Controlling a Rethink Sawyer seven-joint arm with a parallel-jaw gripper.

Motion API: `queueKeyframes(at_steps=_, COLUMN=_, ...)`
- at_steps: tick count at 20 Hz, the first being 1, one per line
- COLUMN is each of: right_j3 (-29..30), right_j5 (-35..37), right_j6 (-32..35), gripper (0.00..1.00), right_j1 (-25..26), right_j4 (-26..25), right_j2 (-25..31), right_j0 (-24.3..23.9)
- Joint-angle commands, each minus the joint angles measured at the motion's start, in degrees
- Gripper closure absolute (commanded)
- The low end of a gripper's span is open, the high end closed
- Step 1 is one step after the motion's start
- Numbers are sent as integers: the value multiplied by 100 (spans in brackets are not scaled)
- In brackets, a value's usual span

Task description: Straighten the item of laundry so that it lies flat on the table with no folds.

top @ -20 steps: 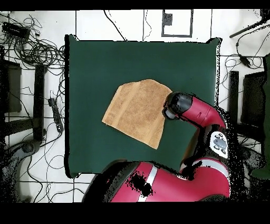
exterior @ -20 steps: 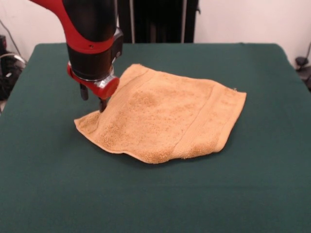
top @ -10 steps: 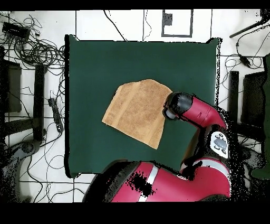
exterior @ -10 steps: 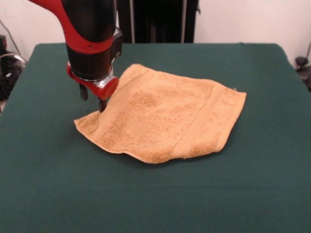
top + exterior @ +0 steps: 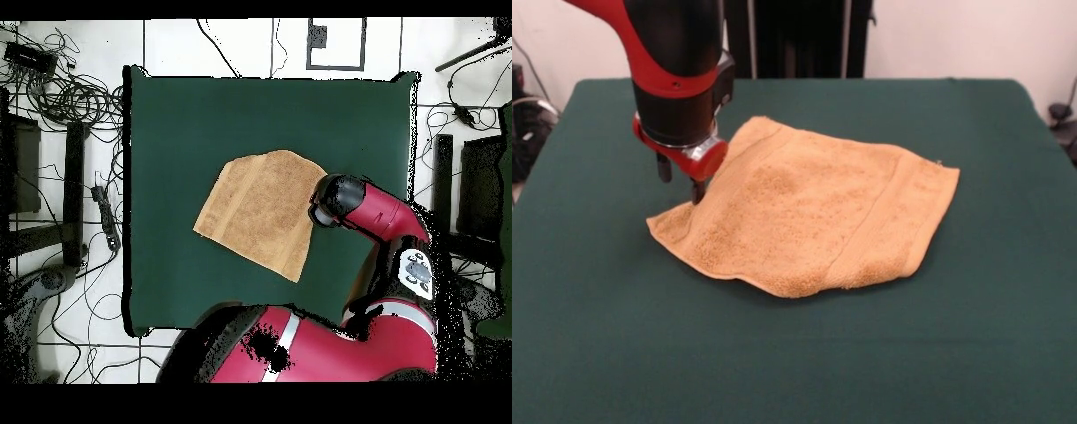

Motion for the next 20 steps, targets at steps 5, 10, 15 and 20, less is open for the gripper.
queueKeyframes(at_steps=5, right_j3=131, right_j5=-64, right_j6=1094, gripper=0, right_j1=267, right_j4=245, right_j2=523, right_j0=65)
queueKeyframes(at_steps=10, right_j3=127, right_j5=-46, right_j6=1101, gripper=0, right_j1=254, right_j4=246, right_j2=511, right_j0=67)
queueKeyframes(at_steps=15, right_j3=255, right_j5=-173, right_j6=1094, gripper=0, right_j1=164, right_j4=276, right_j2=572, right_j0=40)
queueKeyframes(at_steps=20, right_j3=501, right_j5=-341, right_j6=1222, gripper=0, right_j1=-167, right_j4=297, right_j2=485, right_j0=123)
